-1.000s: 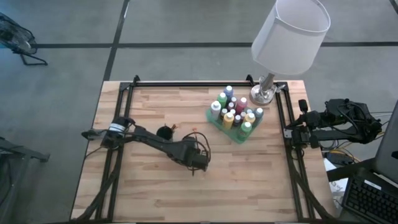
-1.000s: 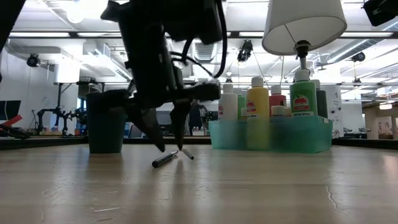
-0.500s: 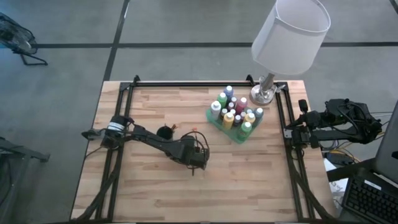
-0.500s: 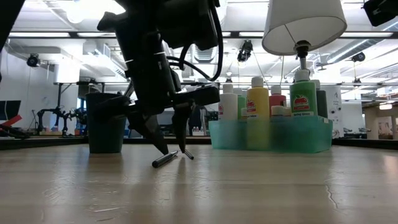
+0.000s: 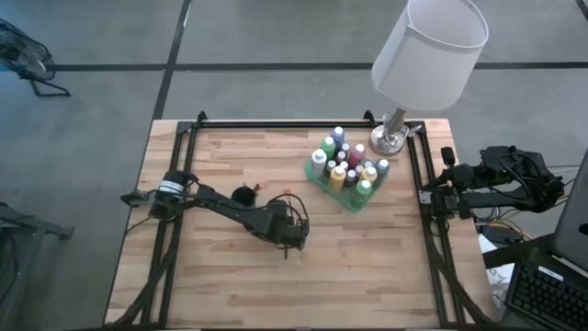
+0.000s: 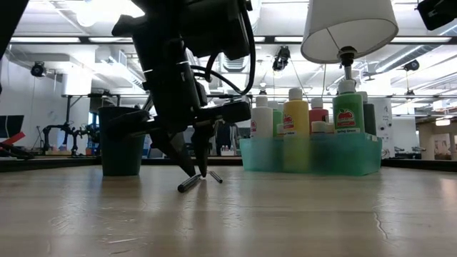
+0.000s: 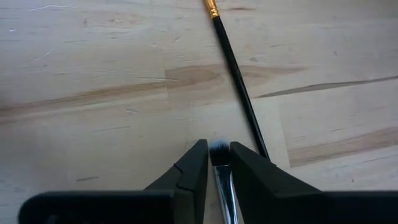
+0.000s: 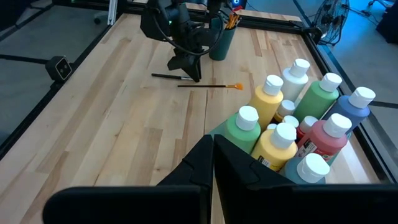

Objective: Pick & Place Paint Supplies
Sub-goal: Put the silver paint brush into the green cup

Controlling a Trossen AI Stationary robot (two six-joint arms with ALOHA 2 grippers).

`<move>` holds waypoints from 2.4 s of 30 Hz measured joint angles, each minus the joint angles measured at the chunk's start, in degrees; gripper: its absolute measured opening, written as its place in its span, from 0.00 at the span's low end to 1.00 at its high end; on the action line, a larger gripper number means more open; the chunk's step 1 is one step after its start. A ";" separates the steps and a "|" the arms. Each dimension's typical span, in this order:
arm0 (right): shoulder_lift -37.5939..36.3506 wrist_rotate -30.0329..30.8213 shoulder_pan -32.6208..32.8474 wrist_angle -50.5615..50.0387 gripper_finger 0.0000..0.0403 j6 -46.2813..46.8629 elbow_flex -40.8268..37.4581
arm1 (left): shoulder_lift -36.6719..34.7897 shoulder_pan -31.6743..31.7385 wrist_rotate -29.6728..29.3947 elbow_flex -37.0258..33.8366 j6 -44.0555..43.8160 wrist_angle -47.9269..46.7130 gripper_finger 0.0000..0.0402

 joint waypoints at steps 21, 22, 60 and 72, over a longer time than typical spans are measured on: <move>0.00 0.01 -0.01 0.02 0.02 0.00 -0.01 | 0.15 0.07 1.34 0.59 3.10 0.82 0.02; 0.00 0.01 -0.01 0.02 0.02 0.00 0.00 | 0.15 0.07 1.54 0.59 3.78 1.06 0.02; -0.01 0.01 0.00 0.00 0.02 0.00 0.00 | -18.72 6.96 3.45 11.47 60.73 4.29 0.01; 0.00 0.01 0.00 0.01 0.02 0.00 -0.01 | -27.92 9.73 -1.44 11.40 70.91 4.23 0.01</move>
